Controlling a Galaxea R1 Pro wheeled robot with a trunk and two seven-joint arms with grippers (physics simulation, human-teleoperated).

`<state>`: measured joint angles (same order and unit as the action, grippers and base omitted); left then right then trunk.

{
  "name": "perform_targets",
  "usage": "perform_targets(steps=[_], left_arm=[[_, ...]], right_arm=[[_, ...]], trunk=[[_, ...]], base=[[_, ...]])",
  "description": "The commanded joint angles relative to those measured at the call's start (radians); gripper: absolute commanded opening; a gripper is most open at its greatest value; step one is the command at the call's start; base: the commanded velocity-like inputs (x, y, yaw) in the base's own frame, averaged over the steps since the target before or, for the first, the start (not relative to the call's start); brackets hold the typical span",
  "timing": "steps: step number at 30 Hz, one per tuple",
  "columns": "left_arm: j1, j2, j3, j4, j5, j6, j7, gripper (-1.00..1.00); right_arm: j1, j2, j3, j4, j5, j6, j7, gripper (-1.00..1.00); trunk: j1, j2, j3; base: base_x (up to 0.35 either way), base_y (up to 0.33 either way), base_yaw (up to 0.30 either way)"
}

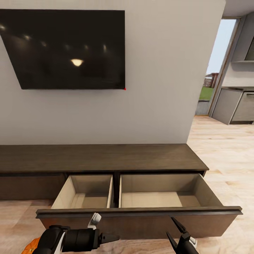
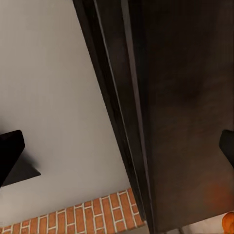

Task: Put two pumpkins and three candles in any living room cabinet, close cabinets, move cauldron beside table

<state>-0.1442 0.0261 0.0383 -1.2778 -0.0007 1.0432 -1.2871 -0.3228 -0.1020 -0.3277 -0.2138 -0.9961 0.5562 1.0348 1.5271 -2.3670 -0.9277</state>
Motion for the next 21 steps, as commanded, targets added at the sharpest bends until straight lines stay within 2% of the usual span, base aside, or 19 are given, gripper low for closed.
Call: perform_targets(steps=[1,14,17,21], left_arm=[[0.0,0.0,-0.001,0.0,-0.001,0.0,0.0,1.0],[0.0,0.0,-0.008,0.0,-0.002,0.0,0.0,1.0],[0.01,-0.014,0.003,0.017,0.003,0.004,-0.017,1.0],[0.011,-0.012,0.001,0.04,0.005,0.004,-0.036,1.0]], right_arm=[[0.002,0.0,0.0,0.002,0.0,-0.002,0.002,1.0],[0.029,-0.014,-0.002,0.023,0.0,-0.008,-0.002,1.0],[0.026,0.003,-0.019,0.02,-0.017,0.009,0.015,1.0],[0.027,0.021,-0.04,0.02,-0.039,0.032,0.038,1.0]], trunk=[[-0.004,0.007,0.003],[-0.054,0.098,0.044],[-0.054,0.098,0.044],[-0.061,0.112,0.05]], base=[[0.0,0.0,0.0],[0.0,0.0,0.0],[0.0,0.0,0.0],[0.0,0.0,0.0]])
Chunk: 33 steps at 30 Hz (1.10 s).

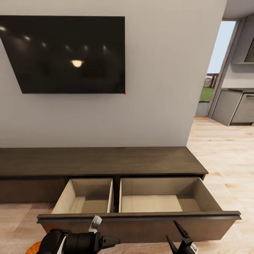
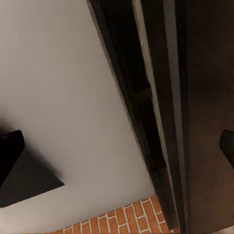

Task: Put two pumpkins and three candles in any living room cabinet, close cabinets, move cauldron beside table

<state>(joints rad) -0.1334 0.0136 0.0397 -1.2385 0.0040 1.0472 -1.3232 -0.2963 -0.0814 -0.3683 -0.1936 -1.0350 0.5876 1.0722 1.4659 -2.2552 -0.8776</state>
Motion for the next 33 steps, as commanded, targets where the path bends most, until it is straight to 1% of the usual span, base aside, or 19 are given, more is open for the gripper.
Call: perform_targets(steps=[1,3,7,15,21,26,31,33], left_arm=[[0.001,0.001,0.001,0.006,0.001,0.0,0.001,1.0],[0.0,0.003,0.002,0.017,-0.001,-0.003,0.003,1.0],[0.0,0.003,0.002,0.039,-0.002,-0.004,0.003,1.0],[0.0,0.003,0.001,0.084,-0.002,-0.004,0.004,1.0],[0.0,0.004,0.002,0.118,-0.002,-0.004,0.004,1.0],[0.0,0.01,0.002,0.146,-0.002,-0.004,0.003,1.0],[0.0,0.013,0.002,0.174,-0.001,-0.003,0.002,1.0],[0.0,0.014,0.002,0.184,-0.001,-0.004,0.002,1.0]], right_arm=[[0.0,-0.003,-0.006,0.0,-0.006,0.006,0.006,1.0],[0.0,-0.011,-0.019,0.0,-0.006,0.009,0.017,1.0],[0.0,-0.014,-0.036,0.0,-0.005,0.005,0.028,1.0],[-0.001,-0.013,-0.038,0.0,-0.003,0.003,0.027,1.0],[-0.001,-0.01,-0.039,0.001,-0.005,0.005,0.025,1.0],[0.0,-0.01,-0.042,0.007,-0.006,0.004,0.022,1.0],[-0.001,-0.009,-0.07,0.01,-0.008,0.003,0.018,1.0],[-0.001,-0.009,-0.091,0.01,-0.007,0.002,0.018,1.0]], trunk=[[-0.004,0.007,0.003],[-0.012,0.021,0.009],[-0.027,0.049,0.022],[-0.058,0.105,0.047],[-0.081,0.147,0.066],[-0.1,0.182,0.082],[-0.119,0.217,0.097],[-0.127,0.231,0.103]], base=[[0.0,0.0,0.0],[0.0,0.0,0.0],[0.0,0.0,0.0],[-0.09,0.0,0.0],[-0.018,0.0,0.0],[-0.002,0.0,0.0],[0.0,0.0,0.0],[0.0,0.0,0.0]])
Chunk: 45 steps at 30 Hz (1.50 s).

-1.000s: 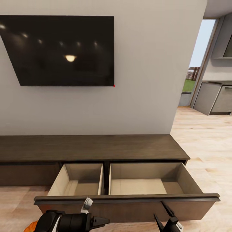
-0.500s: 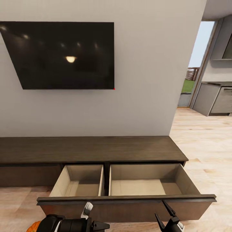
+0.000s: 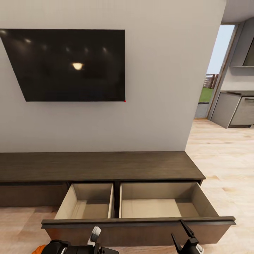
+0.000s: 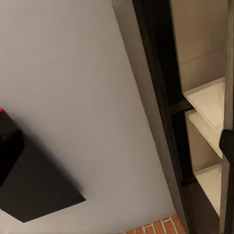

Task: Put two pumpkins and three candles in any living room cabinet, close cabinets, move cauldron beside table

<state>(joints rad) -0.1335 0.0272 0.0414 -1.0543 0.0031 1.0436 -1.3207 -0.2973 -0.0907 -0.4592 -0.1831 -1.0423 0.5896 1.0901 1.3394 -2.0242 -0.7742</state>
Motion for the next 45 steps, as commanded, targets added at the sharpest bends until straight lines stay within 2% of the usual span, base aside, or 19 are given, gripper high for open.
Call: perform_targets(steps=[1,15,19,25,36,45], left_arm=[[0.0,0.0,0.0,0.0,0.0,0.0,0.0,1.0],[0.0,0.001,0.0,0.0,-0.001,0.001,0.0,1.0],[0.0,0.004,0.0,0.0,-0.001,0.001,0.0,1.0],[0.0,0.005,0.0,0.0,-0.001,0.001,-0.001,1.0],[0.0,0.021,0.0,0.0,0.006,0.001,-0.002,1.0],[0.0,0.026,0.0,0.0,0.005,0.001,-0.002,1.0]], right_arm=[[0.0,0.0,-0.005,0.0,0.001,-0.001,0.0,1.0],[0.0,-0.004,-0.01,0.0,0.01,-0.006,-0.001,1.0],[0.0,-0.004,-0.01,0.001,0.01,-0.04,-0.001,1.0],[0.0,-0.006,-0.009,0.001,0.01,-0.05,-0.012,1.0],[0.0,-0.004,-0.011,0.001,0.01,-0.061,-0.023,1.0],[0.0,0.004,-0.01,0.001,0.009,-0.167,-0.023,1.0]], trunk=[[-0.004,0.007,0.003],[-0.058,0.105,0.047],[-0.073,0.133,0.06],[-0.096,0.175,0.078],[-0.138,0.252,0.113],[-0.173,0.315,0.141]], base=[[0.0,0.0,0.0],[-0.072,0.0,0.0],[-0.218,0.0,0.0],[-0.044,0.0,0.0],[-0.041,0.019,0.0],[-0.186,0.177,0.0]])
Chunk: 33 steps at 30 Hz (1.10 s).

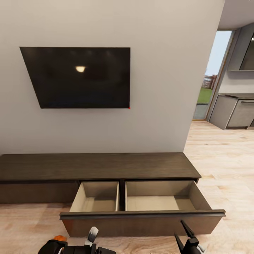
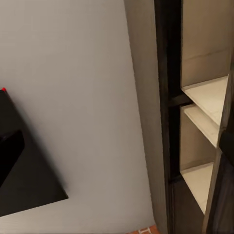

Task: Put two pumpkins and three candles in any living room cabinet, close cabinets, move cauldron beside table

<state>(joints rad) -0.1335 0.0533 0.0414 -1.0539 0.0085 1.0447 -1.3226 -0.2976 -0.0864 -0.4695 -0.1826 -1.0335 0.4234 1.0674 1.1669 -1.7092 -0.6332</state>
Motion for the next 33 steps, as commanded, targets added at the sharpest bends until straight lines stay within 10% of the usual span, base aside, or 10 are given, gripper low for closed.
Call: perform_targets(steps=[1,21,28,30,33], left_arm=[[0.0,0.001,0.0,0.0,0.0,0.0,0.0,1.0],[-0.001,0.016,0.002,0.0,-0.006,-0.001,0.009,1.0],[-0.002,0.026,0.002,0.0,-0.009,-0.003,0.041,1.0],[-0.003,0.028,0.002,0.0,-0.009,-0.003,0.12,1.0],[-0.006,0.029,0.004,0.0,-0.009,-0.002,0.216,1.0]], right_arm=[[0.0,0.001,0.0,0.0,0.0,-0.012,0.0,1.0],[0.0,0.009,0.019,-0.005,0.008,-0.1,-0.048,1.0],[0.0,0.0,0.135,-0.012,0.02,-0.104,-0.235,1.0],[0.0,-0.007,0.231,-0.017,0.04,-0.105,-0.35,1.0],[0.0,-0.016,0.276,-0.019,0.048,-0.105,-0.406,1.0]], trunk=[[-0.004,0.007,0.003],[-0.081,0.147,0.066],[-0.107,0.196,0.088],[-0.115,0.21,0.094],[-0.127,0.231,0.103]], base=[[-0.193,0.204,0.0],[-0.029,0.033,0.0],[0.0,0.0,0.0],[0.0,0.0,0.0],[0.0,0.0,0.0]])
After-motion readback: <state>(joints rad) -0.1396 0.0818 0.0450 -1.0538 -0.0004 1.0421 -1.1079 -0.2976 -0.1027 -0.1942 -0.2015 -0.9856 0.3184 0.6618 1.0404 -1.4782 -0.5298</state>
